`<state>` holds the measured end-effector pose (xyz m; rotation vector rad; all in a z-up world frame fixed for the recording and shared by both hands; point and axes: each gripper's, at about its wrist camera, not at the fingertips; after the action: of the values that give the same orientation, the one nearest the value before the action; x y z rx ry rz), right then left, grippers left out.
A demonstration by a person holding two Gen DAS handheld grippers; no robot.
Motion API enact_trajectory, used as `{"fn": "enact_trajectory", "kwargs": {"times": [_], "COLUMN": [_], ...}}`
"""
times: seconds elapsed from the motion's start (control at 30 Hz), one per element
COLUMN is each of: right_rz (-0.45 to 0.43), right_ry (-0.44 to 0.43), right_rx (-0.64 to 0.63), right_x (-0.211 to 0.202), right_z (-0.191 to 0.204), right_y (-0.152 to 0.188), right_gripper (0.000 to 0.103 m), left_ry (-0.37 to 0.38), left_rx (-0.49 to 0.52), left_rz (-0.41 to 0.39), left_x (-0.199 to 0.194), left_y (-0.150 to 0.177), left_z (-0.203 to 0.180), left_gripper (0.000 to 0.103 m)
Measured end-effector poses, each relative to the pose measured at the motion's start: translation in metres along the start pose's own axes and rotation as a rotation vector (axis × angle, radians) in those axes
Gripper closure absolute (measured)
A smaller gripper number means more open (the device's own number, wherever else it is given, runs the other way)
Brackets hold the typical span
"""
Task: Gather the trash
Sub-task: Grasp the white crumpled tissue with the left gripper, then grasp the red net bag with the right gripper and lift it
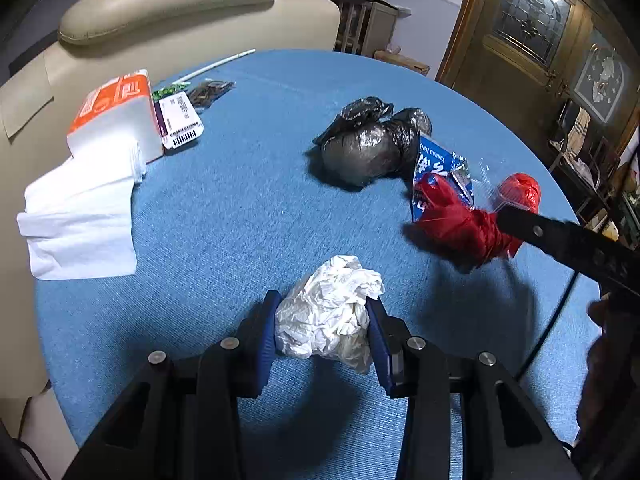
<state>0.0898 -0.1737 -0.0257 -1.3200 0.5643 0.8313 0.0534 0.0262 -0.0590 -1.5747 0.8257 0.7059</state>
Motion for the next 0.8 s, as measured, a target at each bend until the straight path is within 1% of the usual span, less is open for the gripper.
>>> {"fn": "enact_trajectory", "kwargs": {"times": [0.07, 0.17, 0.23, 0.27, 0.33, 0.4, 0.5, 0.57, 0.67, 0.73, 0.8], "right_rz": [0.000, 0.018, 0.039, 0.056, 0.067, 0.061, 0.065, 0.062, 0.035, 0.038, 0.010], "right_ry": [0.030, 0.018, -0.022, -0.064, -0.119, -0.104, -0.073, -0.081, -0.071, -0.095, -0.084], "right_rx": [-0.027, -0.019, 0.008, 0.024, 0.011, -0.002, 0.059, 0.083, 0.022, -0.039, -0.120], "right_x": [0.009, 0.025, 0.030, 0.031, 0.025, 0.019, 0.013, 0.011, 0.005, 0.000, -0.009], "right_z": [0.004, 0.002, -0.002, -0.003, 0.001, 0.005, 0.004, 0.004, 0.009, 0.013, 0.015], "right_y": [-0.004, -0.006, -0.005, -0.004, 0.000, 0.005, 0.011, 0.013, 0.010, 0.006, 0.004], "right_gripper": [0.023, 0.023, 0.023, 0.023, 0.023, 0.023, 0.023, 0.023, 0.023, 0.023, 0.023], "left_ry": [0.004, 0.012, 0.016, 0.012, 0.007, 0.003, -0.005, -0.005, -0.008, -0.009, -0.009], "left_rx": [-0.001, -0.005, -0.009, -0.013, -0.021, -0.039, -0.048, -0.047, -0.040, -0.041, -0.044], "left_rz": [0.007, 0.008, 0.007, 0.005, -0.002, -0.008, -0.013, -0.014, -0.018, -0.019, -0.020], "left_x": [0.002, 0.003, 0.002, 0.002, 0.000, -0.001, -0.003, -0.004, -0.008, -0.009, -0.010], "left_y": [0.002, 0.003, 0.003, 0.002, 0.001, 0.000, 0.000, -0.001, -0.001, -0.001, -0.001], "left_z": [0.000, 0.002, 0.004, 0.006, 0.009, 0.014, 0.017, 0.018, 0.018, 0.019, 0.021], "left_gripper": [0.060, 0.060, 0.060, 0.060, 0.060, 0.060, 0.060, 0.060, 0.060, 0.060, 0.060]}}
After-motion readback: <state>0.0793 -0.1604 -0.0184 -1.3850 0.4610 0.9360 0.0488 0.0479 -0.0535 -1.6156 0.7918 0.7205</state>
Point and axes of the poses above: each gripper's, at about its wrist camera, not at the fingertips, and x roughly the way its jaws point, z to its left, y to its underside
